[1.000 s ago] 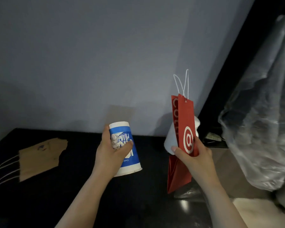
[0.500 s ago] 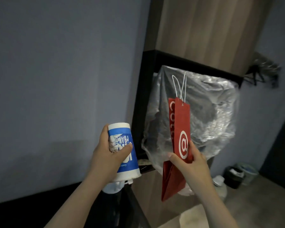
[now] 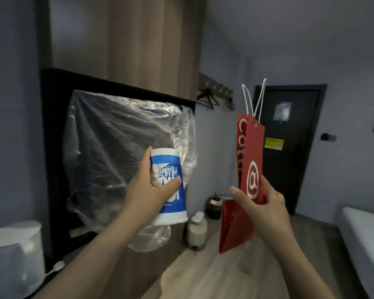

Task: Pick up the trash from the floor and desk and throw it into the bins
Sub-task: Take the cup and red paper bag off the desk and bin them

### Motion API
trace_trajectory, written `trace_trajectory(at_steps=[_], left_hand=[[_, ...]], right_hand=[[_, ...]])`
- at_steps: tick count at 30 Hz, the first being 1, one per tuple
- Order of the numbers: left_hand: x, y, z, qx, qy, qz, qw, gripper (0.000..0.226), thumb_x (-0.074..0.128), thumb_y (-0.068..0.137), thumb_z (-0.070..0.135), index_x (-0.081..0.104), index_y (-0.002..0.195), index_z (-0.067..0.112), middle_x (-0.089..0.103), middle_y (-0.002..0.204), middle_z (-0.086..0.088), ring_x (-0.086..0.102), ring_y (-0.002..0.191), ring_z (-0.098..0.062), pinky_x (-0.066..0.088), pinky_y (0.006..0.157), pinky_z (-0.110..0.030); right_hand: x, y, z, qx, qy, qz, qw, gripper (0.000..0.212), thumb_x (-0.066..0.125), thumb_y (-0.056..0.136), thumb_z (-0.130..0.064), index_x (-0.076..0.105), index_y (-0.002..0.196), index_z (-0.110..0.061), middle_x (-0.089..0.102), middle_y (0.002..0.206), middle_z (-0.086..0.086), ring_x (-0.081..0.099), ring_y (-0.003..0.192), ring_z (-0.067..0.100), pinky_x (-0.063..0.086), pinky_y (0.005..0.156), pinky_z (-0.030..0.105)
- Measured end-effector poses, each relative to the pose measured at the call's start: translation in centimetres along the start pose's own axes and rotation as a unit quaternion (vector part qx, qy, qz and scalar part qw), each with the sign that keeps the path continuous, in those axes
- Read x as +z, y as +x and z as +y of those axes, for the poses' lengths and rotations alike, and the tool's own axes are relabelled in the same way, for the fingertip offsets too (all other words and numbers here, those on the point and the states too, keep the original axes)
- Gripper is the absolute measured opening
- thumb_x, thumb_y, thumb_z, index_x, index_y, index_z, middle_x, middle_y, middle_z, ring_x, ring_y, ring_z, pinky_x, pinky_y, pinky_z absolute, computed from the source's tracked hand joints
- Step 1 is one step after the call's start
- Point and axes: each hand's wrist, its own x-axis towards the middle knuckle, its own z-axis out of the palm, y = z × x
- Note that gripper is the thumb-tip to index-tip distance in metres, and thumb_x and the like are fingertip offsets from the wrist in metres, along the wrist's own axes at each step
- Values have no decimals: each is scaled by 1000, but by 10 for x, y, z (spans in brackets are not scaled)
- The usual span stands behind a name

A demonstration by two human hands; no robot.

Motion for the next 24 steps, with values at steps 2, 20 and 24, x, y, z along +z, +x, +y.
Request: trace_trajectory(at_steps=[2, 20, 24], left_hand=[[42, -2, 14, 14, -18, -40, 999, 87, 72, 80, 25, 19, 147, 39, 59, 101, 22, 59, 82, 6, 44, 61, -12], [260, -4, 28, 30, -165, -320, 932, 92, 72, 80, 28, 12, 148, 42, 53, 121, 11, 62, 97, -11, 56, 76, -32], [264, 51, -8, 35, -171, -313, 934, 91, 71, 80, 27, 12, 148, 40, 53, 115, 15, 62, 92, -8, 50, 63, -18]], right_hand=[[-45, -6, 9, 6, -10, 45, 999, 100, 70, 46, -85, 40, 134, -50, 50, 125, -6, 57, 109, 13, 54, 91, 43], [-209, -38, 61, 83, -128, 284, 947, 111, 67, 43, -86, 41, 139, -35, 54, 125, -1, 62, 104, 15, 57, 87, 39], [-168, 11, 73, 72, -122, 284, 948, 106, 69, 44, -81, 45, 136, -35, 56, 123, -2, 62, 102, 12, 58, 85, 33]])
